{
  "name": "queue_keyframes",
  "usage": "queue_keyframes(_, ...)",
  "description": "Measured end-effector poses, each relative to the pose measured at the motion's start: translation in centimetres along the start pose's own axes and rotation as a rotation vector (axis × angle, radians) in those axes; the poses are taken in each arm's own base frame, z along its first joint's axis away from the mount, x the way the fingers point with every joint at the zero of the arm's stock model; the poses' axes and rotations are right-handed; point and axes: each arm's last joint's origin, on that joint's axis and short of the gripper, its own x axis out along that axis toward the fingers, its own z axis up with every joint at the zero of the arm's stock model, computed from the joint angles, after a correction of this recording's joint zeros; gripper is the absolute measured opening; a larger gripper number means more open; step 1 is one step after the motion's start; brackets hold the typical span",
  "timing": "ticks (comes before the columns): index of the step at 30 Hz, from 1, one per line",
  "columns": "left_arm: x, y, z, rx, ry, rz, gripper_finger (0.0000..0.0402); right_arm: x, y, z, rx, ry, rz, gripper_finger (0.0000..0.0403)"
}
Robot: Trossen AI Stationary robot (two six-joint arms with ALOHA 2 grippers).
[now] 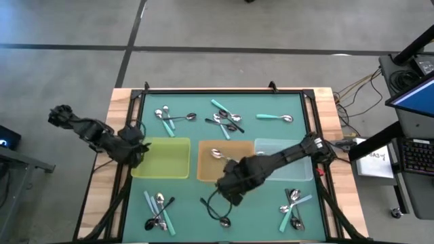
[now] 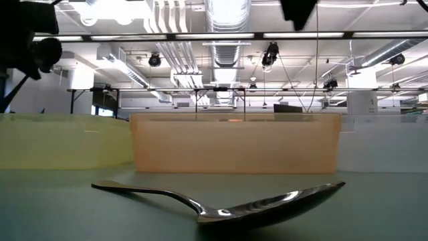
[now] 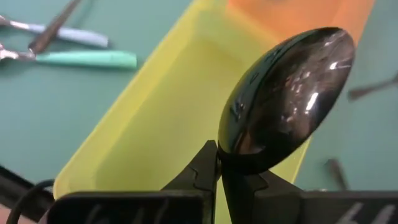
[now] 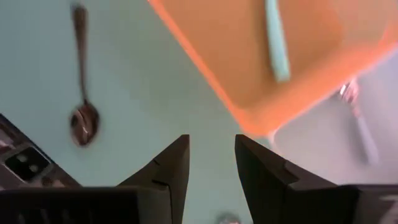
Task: Sort silverware by color (type)
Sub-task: Put the black spoon into the yellow bin, then put the green spoon into the orange bin
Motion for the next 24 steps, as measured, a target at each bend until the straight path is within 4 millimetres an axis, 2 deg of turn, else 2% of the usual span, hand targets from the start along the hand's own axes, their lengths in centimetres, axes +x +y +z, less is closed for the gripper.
queue_keyframes(6,2.3,-1.3,-0.4,0.055,0.106,0.063,0.0009,2.8,0.5,-2.1,0.049,0.196,-0.035,0.0117)
queue_keyframes(12,3.1,-2.3,0.0,0.124,0.121,0.078,0.0026,4.4,0.8,-3.9,0.075,0.320,-0.064,0.0116)
queue_keyframes(20,3.8,-3.6,0.6,0.204,0.085,0.023,0.0094,5.6,1.3,-6.6,0.103,0.449,-0.098,0.0116)
queue_keyframes(24,3.3,-4.3,1.3,0.183,0.043,-0.029,0.0125,6.3,1.6,-8.5,0.132,0.500,-0.137,0.0116)
